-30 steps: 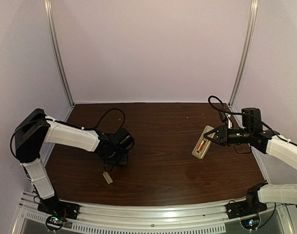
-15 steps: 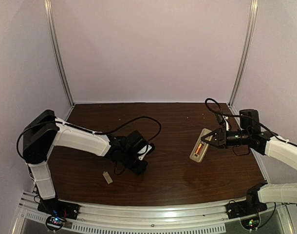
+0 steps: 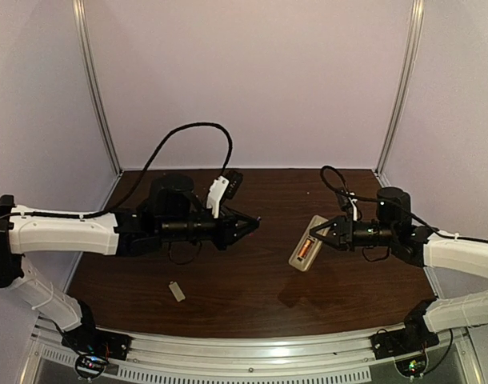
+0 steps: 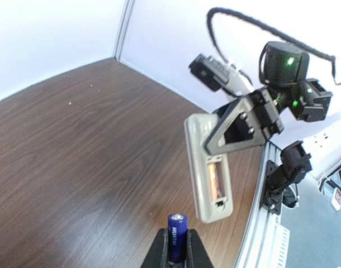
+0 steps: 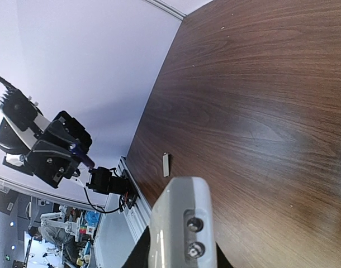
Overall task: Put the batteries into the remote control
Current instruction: Place the battery in the battery compartment.
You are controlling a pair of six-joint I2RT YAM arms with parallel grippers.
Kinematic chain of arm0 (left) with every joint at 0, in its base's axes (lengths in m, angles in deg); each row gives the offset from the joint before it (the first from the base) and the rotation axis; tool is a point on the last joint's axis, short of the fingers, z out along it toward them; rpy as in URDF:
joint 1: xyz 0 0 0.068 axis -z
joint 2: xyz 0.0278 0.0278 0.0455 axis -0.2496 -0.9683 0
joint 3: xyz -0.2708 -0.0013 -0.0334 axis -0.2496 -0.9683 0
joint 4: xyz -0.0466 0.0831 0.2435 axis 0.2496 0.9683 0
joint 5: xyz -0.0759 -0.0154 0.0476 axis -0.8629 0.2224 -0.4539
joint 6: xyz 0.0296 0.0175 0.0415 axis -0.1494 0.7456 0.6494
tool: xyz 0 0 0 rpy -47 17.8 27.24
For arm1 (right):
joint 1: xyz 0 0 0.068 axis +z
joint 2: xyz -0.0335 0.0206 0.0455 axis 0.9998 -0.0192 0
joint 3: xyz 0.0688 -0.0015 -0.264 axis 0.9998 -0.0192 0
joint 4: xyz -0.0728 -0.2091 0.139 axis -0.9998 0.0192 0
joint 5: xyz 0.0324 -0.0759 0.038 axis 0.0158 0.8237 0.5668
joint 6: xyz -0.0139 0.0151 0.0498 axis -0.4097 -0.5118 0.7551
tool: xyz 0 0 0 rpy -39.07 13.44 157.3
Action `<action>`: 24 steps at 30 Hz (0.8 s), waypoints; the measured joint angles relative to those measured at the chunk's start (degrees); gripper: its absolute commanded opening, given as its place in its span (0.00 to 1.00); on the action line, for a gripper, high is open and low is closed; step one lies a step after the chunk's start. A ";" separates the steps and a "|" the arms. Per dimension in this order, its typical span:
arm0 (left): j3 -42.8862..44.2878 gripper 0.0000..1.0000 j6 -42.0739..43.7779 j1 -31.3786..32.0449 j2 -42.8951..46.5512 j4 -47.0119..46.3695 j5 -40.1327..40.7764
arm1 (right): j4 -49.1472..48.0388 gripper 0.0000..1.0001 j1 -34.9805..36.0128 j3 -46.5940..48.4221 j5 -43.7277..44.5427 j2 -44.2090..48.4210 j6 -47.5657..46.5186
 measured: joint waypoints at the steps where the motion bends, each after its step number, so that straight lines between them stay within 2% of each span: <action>1: 0.00 0.00 -0.07 0.28 0.22 -1.73 -0.02 | -1.38 0.00 1.14 -0.02 0.87 -0.61 1.03; 10: -0.33 0.00 1.14 5.05 -1.29 -10.16 1.20 | -14.25 0.00 10.58 -0.02 7.85 -7.02 10.49; 24: 0.07 0.00 4.90 8.76 -6.78 -11.82 7.37 | -25.64 0.00 16.26 0.17 14.23 -10.05 18.93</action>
